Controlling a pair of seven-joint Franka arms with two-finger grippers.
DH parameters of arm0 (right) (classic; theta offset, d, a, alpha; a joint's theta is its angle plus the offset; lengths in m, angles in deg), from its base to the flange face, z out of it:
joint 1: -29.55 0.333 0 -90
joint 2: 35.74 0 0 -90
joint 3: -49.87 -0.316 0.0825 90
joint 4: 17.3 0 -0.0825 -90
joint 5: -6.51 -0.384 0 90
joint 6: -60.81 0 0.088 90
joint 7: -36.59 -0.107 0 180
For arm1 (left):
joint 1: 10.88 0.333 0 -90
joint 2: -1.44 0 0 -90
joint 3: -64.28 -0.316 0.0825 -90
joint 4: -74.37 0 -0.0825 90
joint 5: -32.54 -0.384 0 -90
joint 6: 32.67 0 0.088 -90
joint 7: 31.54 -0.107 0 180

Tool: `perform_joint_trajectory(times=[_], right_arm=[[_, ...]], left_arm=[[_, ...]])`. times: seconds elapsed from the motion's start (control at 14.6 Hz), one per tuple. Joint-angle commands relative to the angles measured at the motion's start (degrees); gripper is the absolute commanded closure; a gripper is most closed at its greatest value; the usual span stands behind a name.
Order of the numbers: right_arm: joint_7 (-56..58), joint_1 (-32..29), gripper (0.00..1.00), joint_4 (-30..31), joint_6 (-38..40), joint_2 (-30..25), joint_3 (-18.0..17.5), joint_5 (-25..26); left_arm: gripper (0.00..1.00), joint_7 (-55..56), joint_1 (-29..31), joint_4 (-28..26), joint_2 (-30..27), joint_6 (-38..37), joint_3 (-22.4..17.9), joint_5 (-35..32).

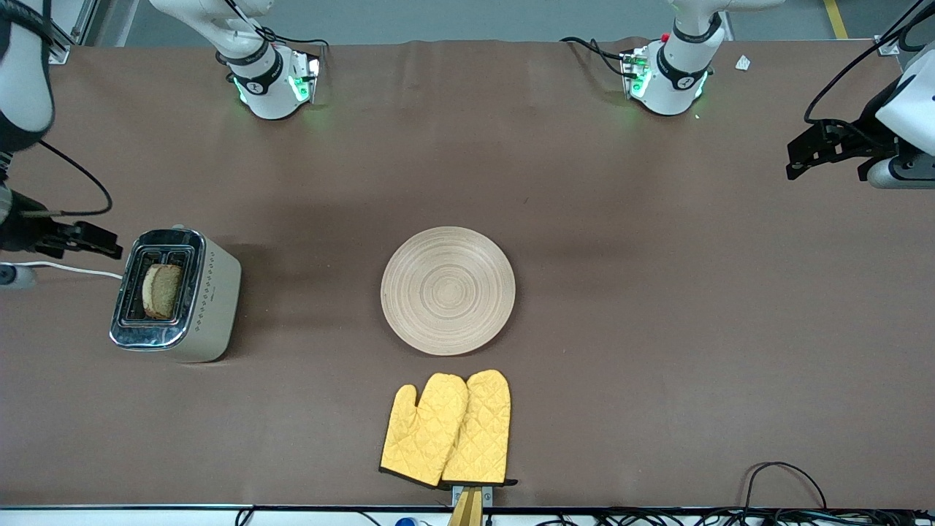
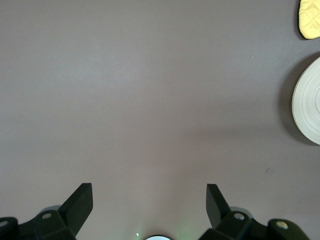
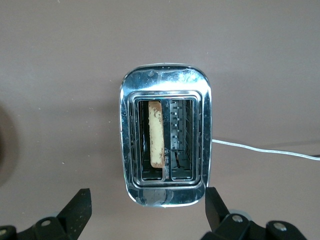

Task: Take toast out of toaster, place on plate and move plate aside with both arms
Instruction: 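Lower the right gripper onto the toast slice in the toaster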

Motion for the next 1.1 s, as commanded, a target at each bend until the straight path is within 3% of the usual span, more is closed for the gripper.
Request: perform_joint_trajectory(times=[0.0,0.69,0.96,1.03], right_arm=[[-0.81,1.06,0.00,1.32,-0.27,2.47,0.03,-0.90],[-0.73,0.54,0.00,3.08,-7.65,8.81,0.11,-1.07],[-0.20,-0.26,0.24,2.99,-8.44,10.04,0.11,-1.16],[-0.11,-0.34,0.51,2.99,-8.53,10.22,0.11,-1.16]], left_arm=[[0.00,-0.94,0.38,1.40,0.66,-0.47,0.07,-0.01],[0.00,-0.77,0.03,1.40,0.66,-0.47,0.07,0.07],[0.00,-0.68,0.03,1.40,0.66,-0.47,0.07,0.07],[0.00,-0.68,0.12,1.40,0.66,-0.47,0.07,0.07]])
